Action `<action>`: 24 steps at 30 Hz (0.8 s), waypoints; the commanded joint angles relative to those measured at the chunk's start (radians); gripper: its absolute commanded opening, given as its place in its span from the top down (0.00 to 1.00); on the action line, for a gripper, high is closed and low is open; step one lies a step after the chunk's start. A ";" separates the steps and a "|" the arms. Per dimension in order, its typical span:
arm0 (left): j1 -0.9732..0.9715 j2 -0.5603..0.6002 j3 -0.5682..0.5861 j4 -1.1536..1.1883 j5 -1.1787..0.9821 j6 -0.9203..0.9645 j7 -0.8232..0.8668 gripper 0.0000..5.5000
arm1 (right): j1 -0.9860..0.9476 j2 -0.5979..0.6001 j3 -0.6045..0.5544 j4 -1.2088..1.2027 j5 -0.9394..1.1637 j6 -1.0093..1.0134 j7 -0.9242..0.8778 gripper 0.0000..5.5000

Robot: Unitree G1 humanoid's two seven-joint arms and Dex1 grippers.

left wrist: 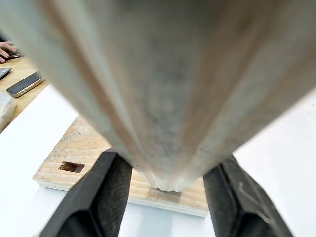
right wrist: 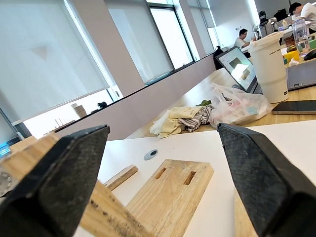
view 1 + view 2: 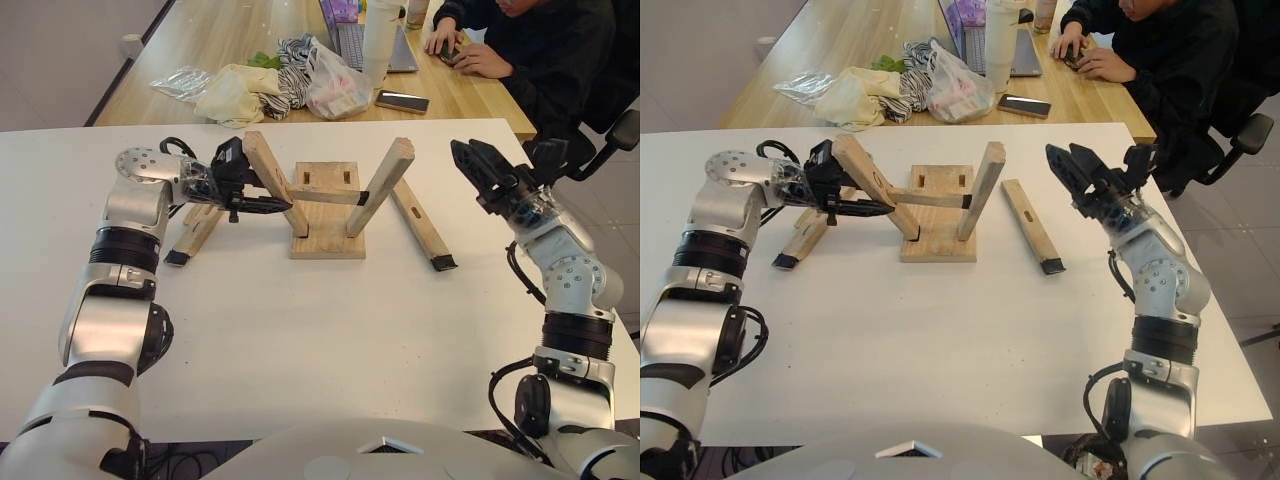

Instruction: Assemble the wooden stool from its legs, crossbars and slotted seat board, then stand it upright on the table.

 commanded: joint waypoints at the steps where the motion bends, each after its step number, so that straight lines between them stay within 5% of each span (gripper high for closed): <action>1: 0.065 -0.019 -0.050 -0.045 0.080 0.062 0.102 0.63 | -0.137 -0.009 -0.040 -0.049 -0.001 -0.002 -0.141 0.27; 10: 0.140 -0.052 -0.079 -0.175 0.062 0.175 0.200 0.63 | -0.283 0.058 0.040 -0.504 0.182 0.067 -0.369 0.27; 12: 0.147 -0.048 -0.082 -0.195 0.059 0.203 0.207 0.63 | -0.315 0.042 0.149 -0.582 0.091 0.074 -0.400 0.27; 17: 0.171 -0.020 -0.071 -0.236 0.044 0.243 0.221 0.63 | -0.308 -0.099 0.626 -0.587 -0.449 0.080 -0.446 0.27; 24: 0.179 0.000 -0.063 -0.247 0.026 0.270 0.239 0.63 | -0.333 -0.077 0.916 -0.386 -0.844 0.112 -0.421 0.27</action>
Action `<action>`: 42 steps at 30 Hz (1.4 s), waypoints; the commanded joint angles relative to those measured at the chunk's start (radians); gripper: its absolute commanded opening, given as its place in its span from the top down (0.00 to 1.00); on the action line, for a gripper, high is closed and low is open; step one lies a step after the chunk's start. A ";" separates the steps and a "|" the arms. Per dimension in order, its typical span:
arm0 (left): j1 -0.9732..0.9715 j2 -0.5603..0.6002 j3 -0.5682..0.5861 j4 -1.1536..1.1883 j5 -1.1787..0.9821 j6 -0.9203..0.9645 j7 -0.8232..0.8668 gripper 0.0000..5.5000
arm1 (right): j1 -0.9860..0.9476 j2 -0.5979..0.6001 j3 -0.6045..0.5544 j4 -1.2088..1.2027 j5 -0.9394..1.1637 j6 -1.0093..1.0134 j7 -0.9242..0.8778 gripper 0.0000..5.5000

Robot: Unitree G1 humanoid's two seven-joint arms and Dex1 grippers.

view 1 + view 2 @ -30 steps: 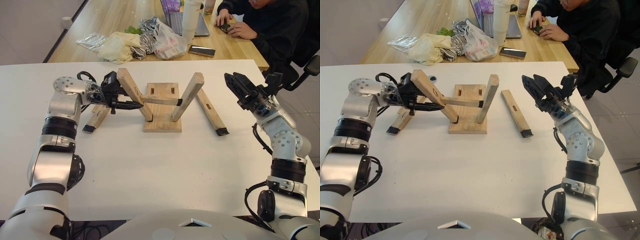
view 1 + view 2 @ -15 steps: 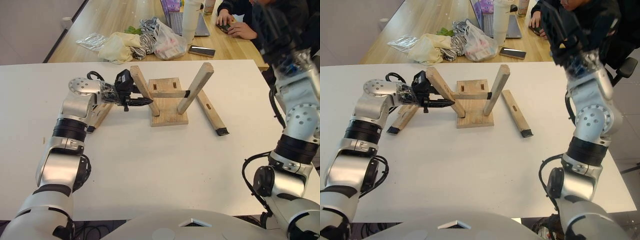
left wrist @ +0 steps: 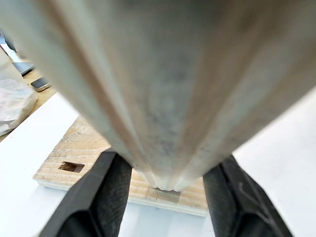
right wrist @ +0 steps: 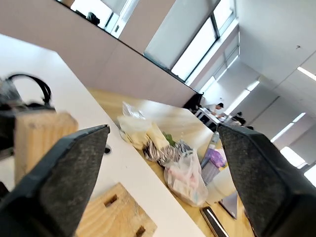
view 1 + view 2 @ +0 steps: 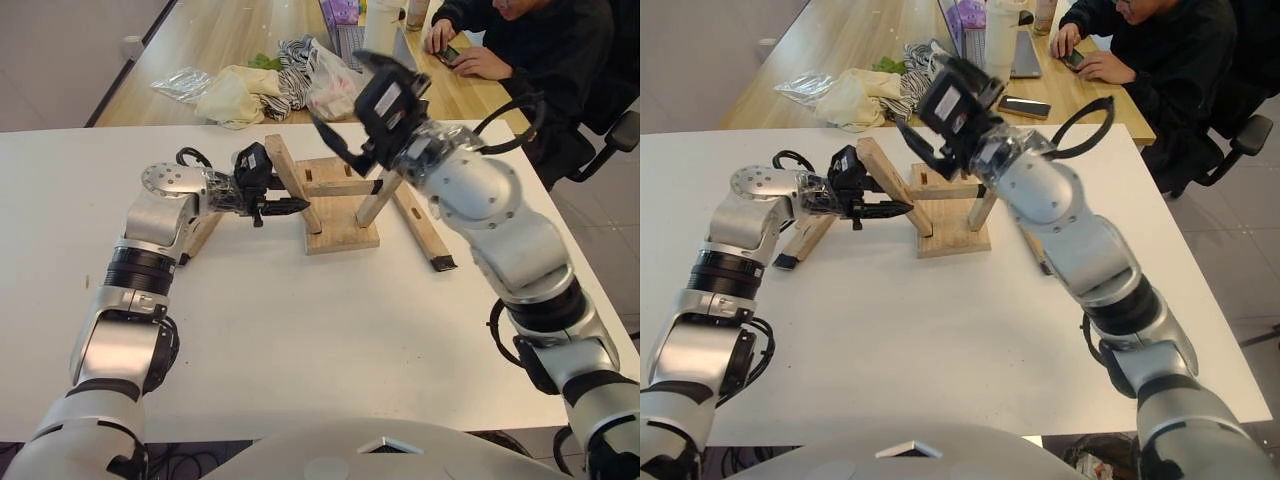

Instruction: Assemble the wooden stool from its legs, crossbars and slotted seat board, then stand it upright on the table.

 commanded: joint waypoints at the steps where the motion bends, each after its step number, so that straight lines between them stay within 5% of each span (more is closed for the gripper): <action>1: 0.060 0.029 -0.042 0.020 0.051 0.065 0.004 0.63 | -0.011 0.009 0.116 0.106 -0.156 0.045 0.030 0.27; 7: 0.036 0.024 -0.064 0.038 0.059 0.061 -0.001 0.63 | 0.028 0.085 0.327 0.427 -0.335 0.083 0.123 0.27; 22: -0.070 -0.033 -0.379 0.182 0.302 -0.084 -0.018 0.63 | 0.126 0.173 0.270 0.466 -0.364 0.089 0.238 0.27; 28: -0.085 -0.044 -0.331 0.278 0.262 -0.105 0.052 0.63 | 0.123 0.168 0.238 0.471 -0.371 0.079 0.233 0.27; 42: -0.065 0.170 -0.130 0.017 0.188 0.005 0.031 0.24 | 0.119 0.175 0.116 0.503 -0.394 0.049 0.225 0.27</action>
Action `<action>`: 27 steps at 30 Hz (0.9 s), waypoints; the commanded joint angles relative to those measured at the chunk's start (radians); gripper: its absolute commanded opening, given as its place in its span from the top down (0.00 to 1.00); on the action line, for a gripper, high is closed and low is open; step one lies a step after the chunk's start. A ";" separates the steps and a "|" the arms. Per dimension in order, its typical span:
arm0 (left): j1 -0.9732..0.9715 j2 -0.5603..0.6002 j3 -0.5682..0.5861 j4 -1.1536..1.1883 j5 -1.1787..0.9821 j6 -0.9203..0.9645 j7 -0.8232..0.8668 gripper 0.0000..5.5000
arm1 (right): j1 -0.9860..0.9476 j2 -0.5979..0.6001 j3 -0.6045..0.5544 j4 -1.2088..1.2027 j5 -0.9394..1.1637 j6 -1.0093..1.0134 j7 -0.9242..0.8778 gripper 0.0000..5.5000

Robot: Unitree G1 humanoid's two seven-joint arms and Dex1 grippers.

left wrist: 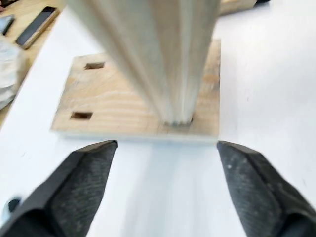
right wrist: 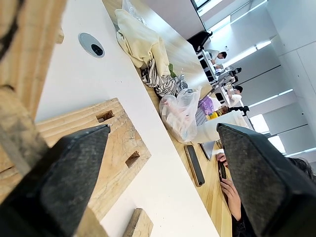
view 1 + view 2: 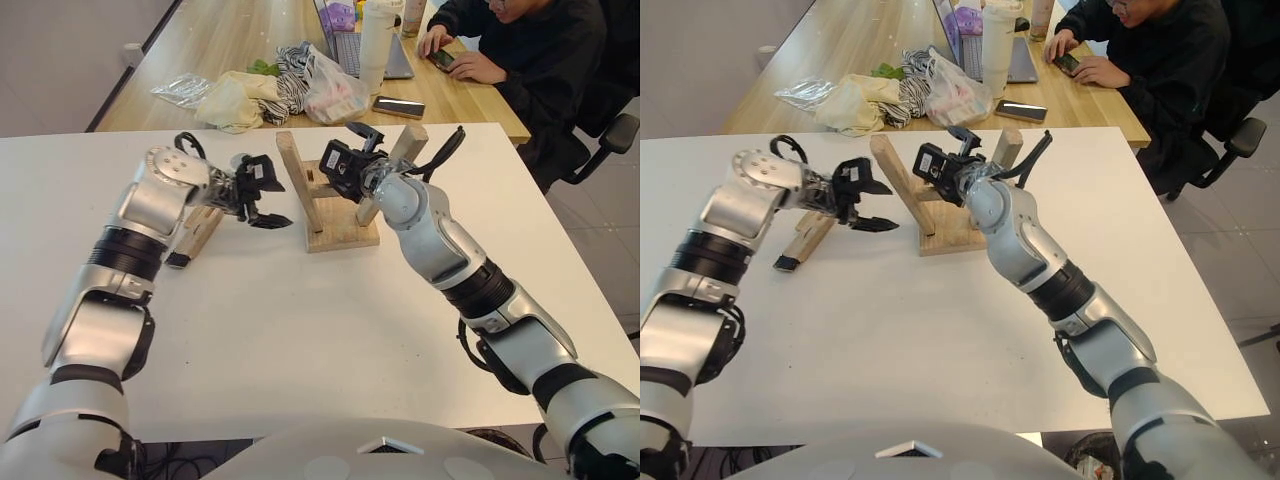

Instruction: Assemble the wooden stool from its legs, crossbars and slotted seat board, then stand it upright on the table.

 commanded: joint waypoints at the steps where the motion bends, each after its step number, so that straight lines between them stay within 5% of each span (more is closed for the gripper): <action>1: 0.005 -0.007 0.066 0.035 0.026 0.026 0.109 0.24 | 0.127 0.035 -0.046 0.081 0.064 0.027 0.030 0.27; 8: -0.063 -0.247 0.337 0.408 -0.127 -0.162 0.396 0.24 | -0.001 0.184 -0.624 -0.111 0.580 -0.375 -0.010 0.27; 15: -0.038 -0.391 0.484 0.531 -0.259 -0.247 0.393 0.24 | 0.039 0.069 -0.902 -0.161 0.953 -0.302 0.071 0.27; 19: -0.006 -0.451 0.512 0.494 -0.307 -0.234 0.354 0.24 | 0.303 -0.074 -0.882 -0.208 1.094 -0.152 0.340 0.27; 22: 0.048 -0.484 0.517 0.377 -0.367 -0.177 0.278 0.24 | 0.488 -0.187 -0.732 -0.114 0.937 -0.222 0.511 0.27; 27: 0.192 -0.506 0.424 -0.105 -0.595 0.186 0.124 0.24 | 0.356 -0.127 -0.599 0.389 0.667 -0.543 0.484 0.27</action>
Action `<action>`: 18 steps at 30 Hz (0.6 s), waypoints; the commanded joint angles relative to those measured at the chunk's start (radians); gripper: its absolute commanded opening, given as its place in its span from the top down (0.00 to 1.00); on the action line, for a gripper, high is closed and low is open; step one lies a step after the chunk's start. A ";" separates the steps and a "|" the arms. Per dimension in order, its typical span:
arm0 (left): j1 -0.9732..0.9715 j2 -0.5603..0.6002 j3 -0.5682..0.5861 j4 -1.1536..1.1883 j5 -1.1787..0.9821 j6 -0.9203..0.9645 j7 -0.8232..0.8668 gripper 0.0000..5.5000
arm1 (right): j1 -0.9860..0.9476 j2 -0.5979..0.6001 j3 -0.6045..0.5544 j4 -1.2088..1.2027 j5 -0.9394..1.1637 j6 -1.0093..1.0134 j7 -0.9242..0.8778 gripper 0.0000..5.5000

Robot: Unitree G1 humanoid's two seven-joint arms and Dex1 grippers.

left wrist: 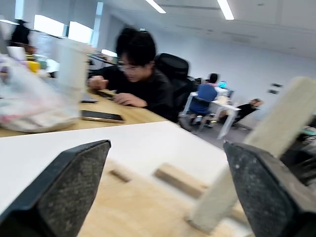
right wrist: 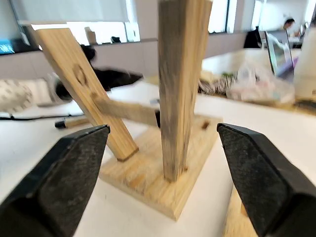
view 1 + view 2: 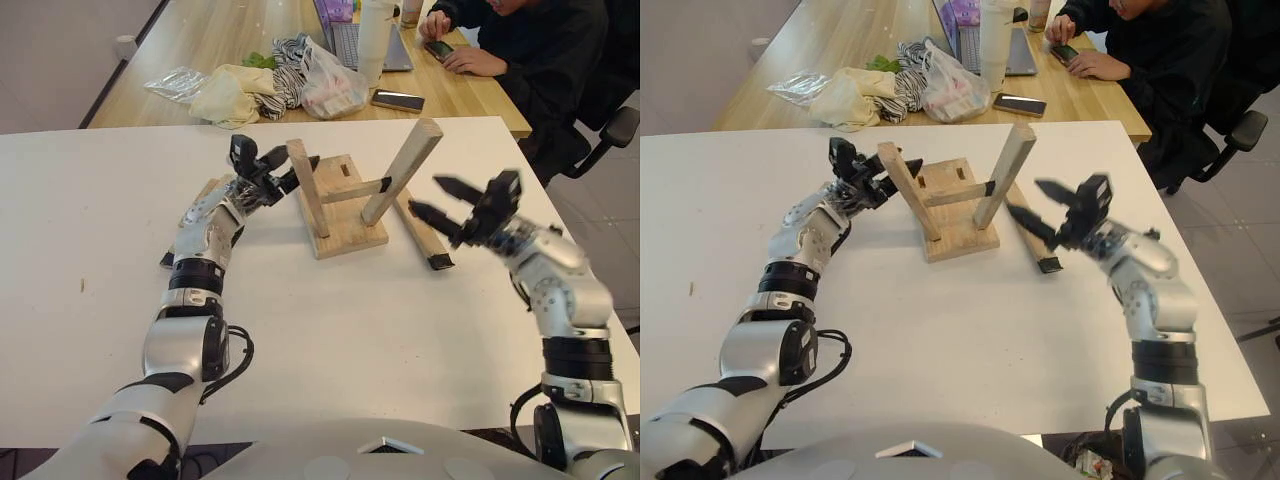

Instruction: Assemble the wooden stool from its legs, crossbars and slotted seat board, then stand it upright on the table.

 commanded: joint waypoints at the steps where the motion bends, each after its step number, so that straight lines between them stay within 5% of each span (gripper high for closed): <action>1: 0.105 -0.008 -0.115 -0.439 -0.194 0.315 -0.105 0.24 | -0.186 0.056 0.062 0.387 -0.167 -0.234 -0.056 0.27; 7: 0.234 -0.021 -0.239 -0.766 -0.246 0.462 -0.013 0.24 | -0.350 0.122 0.088 0.686 -0.262 -0.424 -0.108 0.27; 11: 0.269 0.036 -0.196 -0.773 -0.189 0.427 0.054 0.24 | -0.330 0.118 0.091 0.717 -0.295 -0.497 -0.118 0.27; 14: 0.313 0.184 -0.078 -0.817 -0.246 0.475 0.008 0.24 | -0.231 0.081 0.058 0.556 -0.263 -0.463 -0.109 0.27; 18: 0.387 0.360 -0.063 -0.857 -0.253 0.504 -0.110 0.24 | 0.057 0.045 -0.025 0.111 -0.050 -0.227 -0.050 0.27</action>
